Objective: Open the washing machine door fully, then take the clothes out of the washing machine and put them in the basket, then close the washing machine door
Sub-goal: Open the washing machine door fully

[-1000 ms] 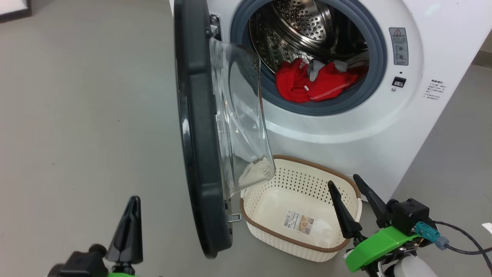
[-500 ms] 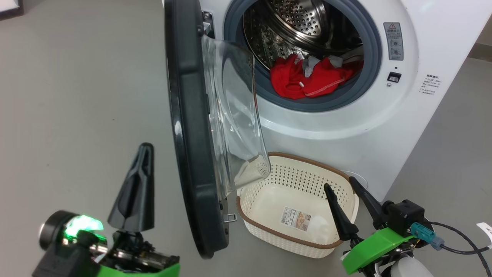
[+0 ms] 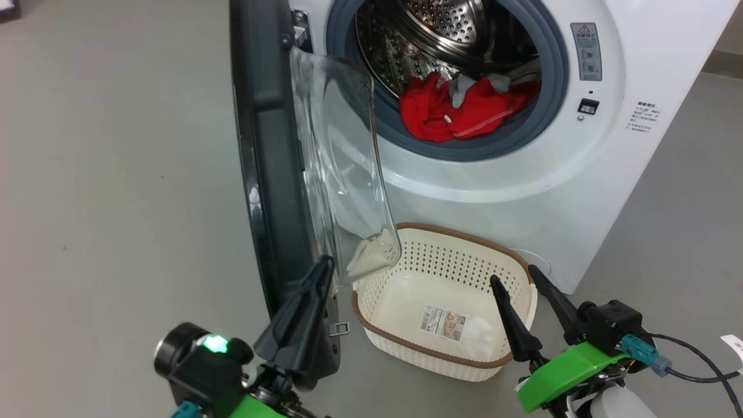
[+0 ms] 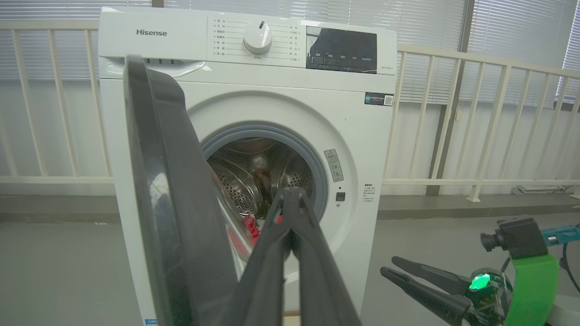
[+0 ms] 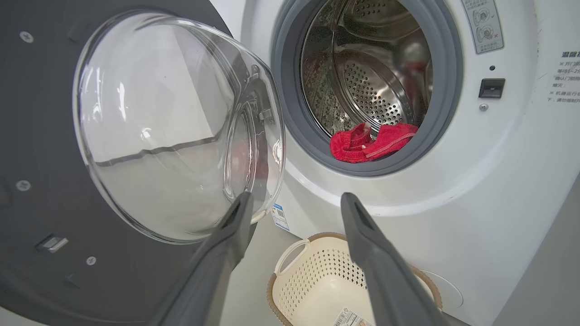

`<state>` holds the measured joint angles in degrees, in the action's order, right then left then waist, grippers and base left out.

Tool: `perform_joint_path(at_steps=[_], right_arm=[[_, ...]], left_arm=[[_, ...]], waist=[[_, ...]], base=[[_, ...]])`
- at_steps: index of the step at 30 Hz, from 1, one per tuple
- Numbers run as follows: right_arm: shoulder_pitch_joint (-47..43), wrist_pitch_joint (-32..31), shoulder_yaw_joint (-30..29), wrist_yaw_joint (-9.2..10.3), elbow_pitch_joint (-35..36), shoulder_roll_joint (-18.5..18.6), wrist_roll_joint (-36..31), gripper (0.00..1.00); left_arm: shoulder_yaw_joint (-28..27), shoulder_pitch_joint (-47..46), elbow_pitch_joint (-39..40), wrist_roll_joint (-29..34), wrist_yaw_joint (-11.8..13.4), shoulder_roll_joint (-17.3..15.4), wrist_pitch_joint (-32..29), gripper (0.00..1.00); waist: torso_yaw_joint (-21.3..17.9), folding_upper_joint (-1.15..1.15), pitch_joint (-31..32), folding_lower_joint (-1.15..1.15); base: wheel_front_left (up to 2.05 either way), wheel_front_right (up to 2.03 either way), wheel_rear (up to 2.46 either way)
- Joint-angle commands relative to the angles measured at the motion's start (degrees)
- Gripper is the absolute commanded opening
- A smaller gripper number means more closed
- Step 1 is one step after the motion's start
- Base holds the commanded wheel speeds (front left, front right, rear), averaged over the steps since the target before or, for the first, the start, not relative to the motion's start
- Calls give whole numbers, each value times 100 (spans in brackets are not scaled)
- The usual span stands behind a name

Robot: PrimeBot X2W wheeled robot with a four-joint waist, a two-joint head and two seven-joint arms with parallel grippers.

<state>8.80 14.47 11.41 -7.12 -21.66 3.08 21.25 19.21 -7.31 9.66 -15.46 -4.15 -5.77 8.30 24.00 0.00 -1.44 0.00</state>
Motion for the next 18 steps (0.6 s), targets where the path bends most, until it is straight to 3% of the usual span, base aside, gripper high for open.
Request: perform_joint_path(at_steps=[1,18], right_arm=[[278,52,98,-36,120,-20,23,100],[262,52,54,-36,115,-20,36,100]], left_arm=[[-118,-199,67,-67,-66,-5,-64,0],[-160,-37,-429,-264,336,-12,-874,0]], waist=[[-18,0,-27,0],[27,0,-72,0]], base=[[0,0,0],[0,0,0]])
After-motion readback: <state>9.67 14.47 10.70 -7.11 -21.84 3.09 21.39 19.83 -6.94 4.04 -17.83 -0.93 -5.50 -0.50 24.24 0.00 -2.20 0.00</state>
